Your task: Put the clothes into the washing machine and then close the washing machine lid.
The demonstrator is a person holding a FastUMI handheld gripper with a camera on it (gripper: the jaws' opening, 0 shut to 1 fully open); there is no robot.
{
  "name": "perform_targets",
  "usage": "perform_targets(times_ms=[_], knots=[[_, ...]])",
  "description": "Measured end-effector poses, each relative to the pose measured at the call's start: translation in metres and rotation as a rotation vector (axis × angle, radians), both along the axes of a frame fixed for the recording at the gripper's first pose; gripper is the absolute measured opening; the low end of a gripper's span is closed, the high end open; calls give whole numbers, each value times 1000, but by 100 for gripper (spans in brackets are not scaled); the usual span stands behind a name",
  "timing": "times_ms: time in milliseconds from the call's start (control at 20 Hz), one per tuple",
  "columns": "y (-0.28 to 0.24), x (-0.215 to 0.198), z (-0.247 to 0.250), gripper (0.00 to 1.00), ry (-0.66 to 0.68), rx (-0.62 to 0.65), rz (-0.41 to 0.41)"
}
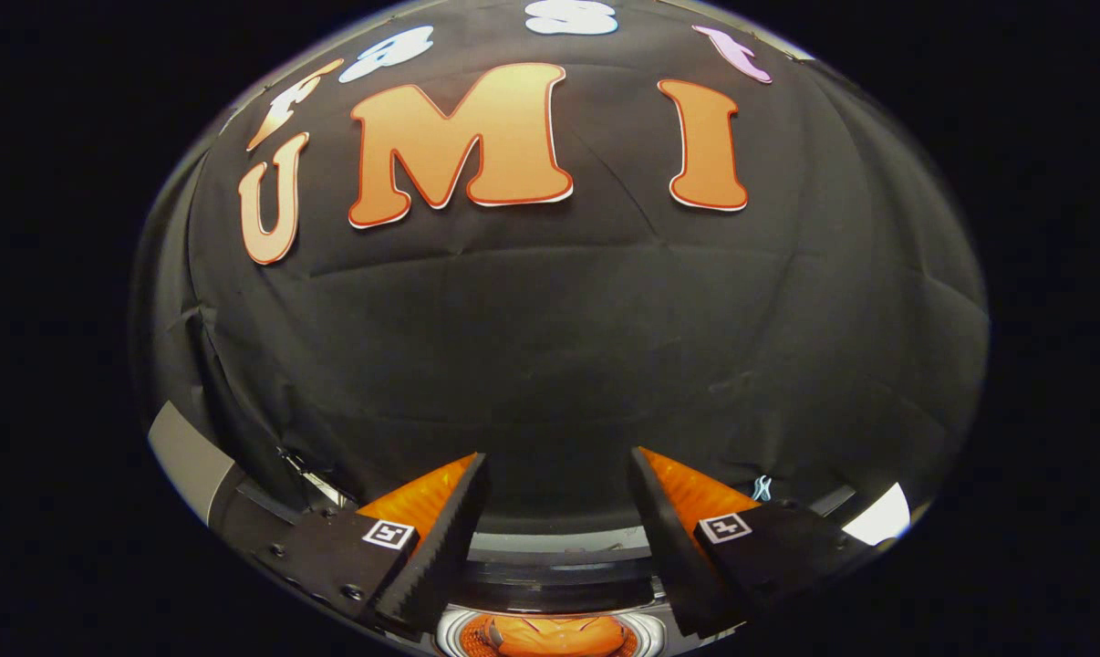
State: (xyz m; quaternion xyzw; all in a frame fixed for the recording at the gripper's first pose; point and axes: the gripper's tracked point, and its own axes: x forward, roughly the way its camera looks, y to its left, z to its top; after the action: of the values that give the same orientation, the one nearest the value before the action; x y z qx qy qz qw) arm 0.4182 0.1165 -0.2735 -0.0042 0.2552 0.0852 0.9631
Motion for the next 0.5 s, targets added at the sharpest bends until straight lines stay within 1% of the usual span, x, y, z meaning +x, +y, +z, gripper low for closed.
perform_targets(times_ms=[500], knots=[[-11,-64,4,97,-41,-6,6]])
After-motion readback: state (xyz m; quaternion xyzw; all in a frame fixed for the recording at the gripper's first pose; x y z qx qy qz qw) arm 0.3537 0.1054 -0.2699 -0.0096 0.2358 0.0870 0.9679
